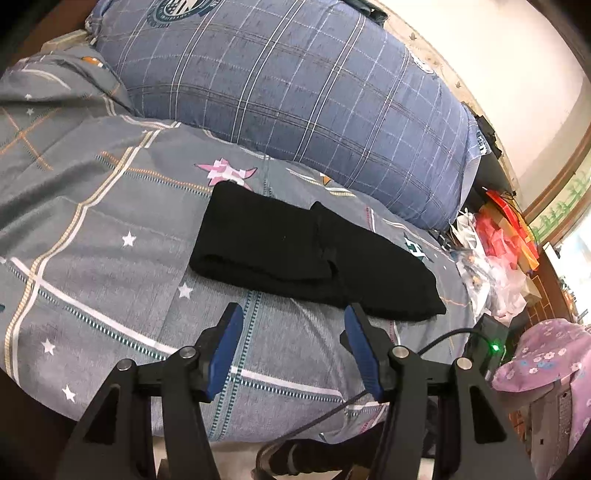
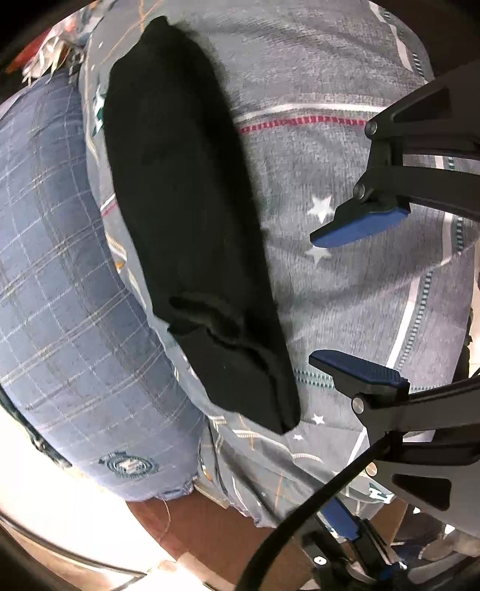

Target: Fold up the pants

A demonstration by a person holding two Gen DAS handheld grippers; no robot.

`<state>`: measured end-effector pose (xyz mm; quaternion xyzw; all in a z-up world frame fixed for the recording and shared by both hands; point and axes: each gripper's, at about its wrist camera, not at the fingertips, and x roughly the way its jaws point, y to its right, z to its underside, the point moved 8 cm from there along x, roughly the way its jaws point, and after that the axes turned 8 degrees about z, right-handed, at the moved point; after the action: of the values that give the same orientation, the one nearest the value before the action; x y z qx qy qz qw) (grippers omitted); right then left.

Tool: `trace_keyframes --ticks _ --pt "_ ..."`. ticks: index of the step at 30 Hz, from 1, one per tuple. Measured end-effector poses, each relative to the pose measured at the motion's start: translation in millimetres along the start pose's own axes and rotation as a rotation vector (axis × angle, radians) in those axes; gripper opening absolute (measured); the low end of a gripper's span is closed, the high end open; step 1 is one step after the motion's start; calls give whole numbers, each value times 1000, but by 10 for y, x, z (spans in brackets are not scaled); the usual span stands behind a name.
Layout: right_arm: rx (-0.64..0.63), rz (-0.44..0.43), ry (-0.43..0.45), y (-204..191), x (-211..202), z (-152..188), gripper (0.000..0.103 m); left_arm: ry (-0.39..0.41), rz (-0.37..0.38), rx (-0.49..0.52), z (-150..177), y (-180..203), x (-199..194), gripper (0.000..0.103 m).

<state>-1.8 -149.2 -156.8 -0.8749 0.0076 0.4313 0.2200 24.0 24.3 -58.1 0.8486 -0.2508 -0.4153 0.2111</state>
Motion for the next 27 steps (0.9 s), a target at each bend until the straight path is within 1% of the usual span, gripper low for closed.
trace_keyframes --ticks 5,9,12,16,21,25,27 --pt "-2 16 8 46 -43 -3 63 -4 6 7 50 32 -5 56" --pt "-12 26 0 34 -15 21 64 11 4 17 37 43 -51 56" --pt "-19 27 -6 -5 4 39 64 19 2 6 28 15 -65 56" --pt "-39 31 -3 -33 1 55 65 9 -1 -3 47 -22 -35 56" --pt "-34 39 -13 -15 32 69 65 7 -5 4 68 -13 -16 56" --pt "-34 32 -16 -7 34 80 65 5 -12 -1 68 -38 -1 56" --pt "-33 26 -5 7 3 39 65 16 -21 0 20 -56 -22 56"
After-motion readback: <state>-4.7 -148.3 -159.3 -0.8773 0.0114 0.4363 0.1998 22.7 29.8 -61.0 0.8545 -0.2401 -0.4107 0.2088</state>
